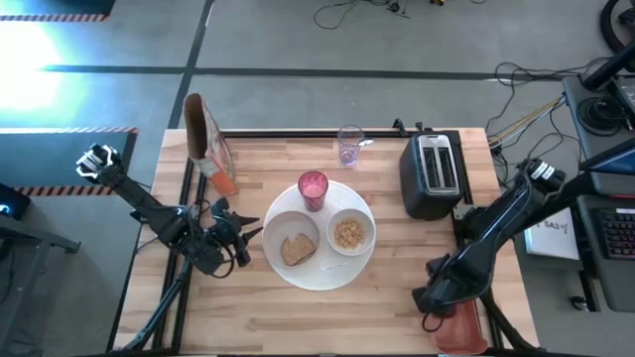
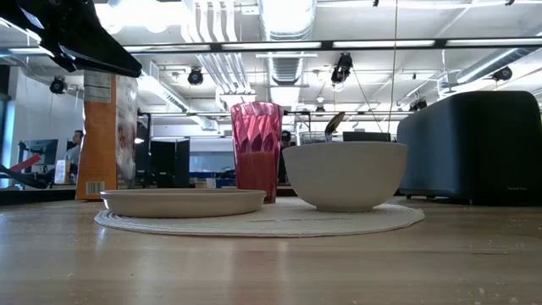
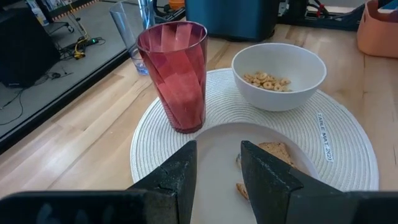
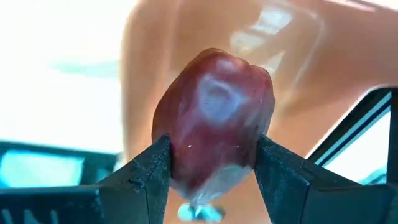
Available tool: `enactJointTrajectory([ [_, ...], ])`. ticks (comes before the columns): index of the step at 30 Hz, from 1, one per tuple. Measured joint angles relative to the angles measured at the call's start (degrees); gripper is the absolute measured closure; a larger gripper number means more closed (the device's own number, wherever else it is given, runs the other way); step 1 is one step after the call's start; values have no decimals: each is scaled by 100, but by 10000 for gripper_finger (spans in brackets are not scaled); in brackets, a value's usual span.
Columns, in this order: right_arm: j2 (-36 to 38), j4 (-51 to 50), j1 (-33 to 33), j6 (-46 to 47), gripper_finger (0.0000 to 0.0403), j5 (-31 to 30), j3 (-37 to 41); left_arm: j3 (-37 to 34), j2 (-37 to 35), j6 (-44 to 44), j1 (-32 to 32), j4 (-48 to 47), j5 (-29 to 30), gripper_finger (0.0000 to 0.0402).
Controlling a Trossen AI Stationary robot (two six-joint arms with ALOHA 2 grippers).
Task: Arrange a breakfast setting
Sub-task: Put the red apple on the white placemat to the right side of the pink cup
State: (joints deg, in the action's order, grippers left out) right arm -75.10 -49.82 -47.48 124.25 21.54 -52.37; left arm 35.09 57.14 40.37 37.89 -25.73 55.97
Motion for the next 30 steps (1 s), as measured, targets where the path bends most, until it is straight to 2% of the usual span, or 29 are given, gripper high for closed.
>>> enactJointTrajectory([
  [11, 705, -23, 0, -335, 222, 38, -363, 0, 0, 64, 0, 252, -1, 294],
  [13, 880, -22, 0, -338, 222, -180, -397, 0, 0, 66, 0, 324, -15, 294],
  [15, 1034, -48, 10, -396, 222, -784, -427, 0, 0, 67, 0, 329, -93, 294],
  [19, 1227, -101, 54, -867, 223, -2515, -434, 0, 30, 74, 0, 369, -105, 294],
  [25, 1184, -406, 429, -2221, 223, -5011, -436, 0, 63, 71, 0, 431, -105, 294],
  [30, 977, -401, 1087, -3341, 223, -6495, -434, 24, 63, 72, 0, 461, -106, 294],
])
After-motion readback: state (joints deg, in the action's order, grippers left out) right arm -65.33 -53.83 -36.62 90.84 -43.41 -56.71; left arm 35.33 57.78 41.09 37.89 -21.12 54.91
